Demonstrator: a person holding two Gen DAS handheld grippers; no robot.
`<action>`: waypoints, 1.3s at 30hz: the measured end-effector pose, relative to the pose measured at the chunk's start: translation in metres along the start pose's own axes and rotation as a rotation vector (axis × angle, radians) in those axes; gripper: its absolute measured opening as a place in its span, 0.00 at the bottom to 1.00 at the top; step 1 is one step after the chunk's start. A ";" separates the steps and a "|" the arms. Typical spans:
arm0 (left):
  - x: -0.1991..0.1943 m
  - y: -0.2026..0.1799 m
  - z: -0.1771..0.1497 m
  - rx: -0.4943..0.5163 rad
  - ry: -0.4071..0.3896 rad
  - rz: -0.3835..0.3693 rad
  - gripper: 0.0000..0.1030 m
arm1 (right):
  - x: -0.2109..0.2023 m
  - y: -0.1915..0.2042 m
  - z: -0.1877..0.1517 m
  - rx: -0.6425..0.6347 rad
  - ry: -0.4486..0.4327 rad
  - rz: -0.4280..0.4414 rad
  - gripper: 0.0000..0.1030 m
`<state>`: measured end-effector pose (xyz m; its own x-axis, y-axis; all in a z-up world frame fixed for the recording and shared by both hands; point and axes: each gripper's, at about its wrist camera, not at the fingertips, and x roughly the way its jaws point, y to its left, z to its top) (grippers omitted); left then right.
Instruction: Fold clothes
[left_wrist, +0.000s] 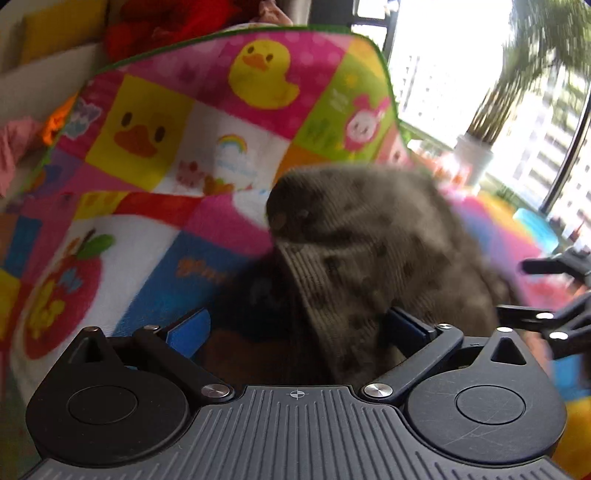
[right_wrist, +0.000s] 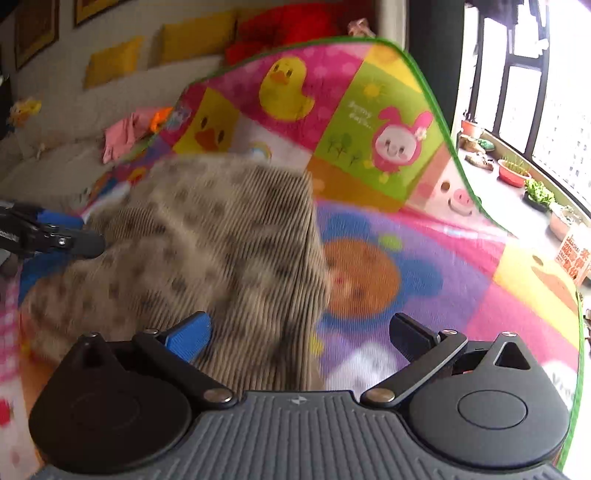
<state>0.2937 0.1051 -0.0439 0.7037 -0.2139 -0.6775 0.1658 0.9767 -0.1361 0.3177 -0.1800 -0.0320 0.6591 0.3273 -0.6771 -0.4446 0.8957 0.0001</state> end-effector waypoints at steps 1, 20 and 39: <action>0.003 -0.001 -0.002 0.015 0.004 0.017 1.00 | 0.001 0.006 -0.006 -0.010 0.017 0.011 1.00; -0.034 -0.030 0.046 -0.099 -0.198 -0.364 1.00 | -0.035 0.009 0.009 -0.083 -0.178 0.000 1.00; -0.031 -0.014 0.019 -0.176 -0.085 -0.316 1.00 | 0.046 -0.021 0.030 0.023 -0.049 -0.248 1.00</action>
<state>0.2825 0.0973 -0.0068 0.6929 -0.4984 -0.5211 0.2676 0.8488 -0.4560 0.3755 -0.1742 -0.0414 0.7754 0.1101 -0.6218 -0.2521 0.9568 -0.1448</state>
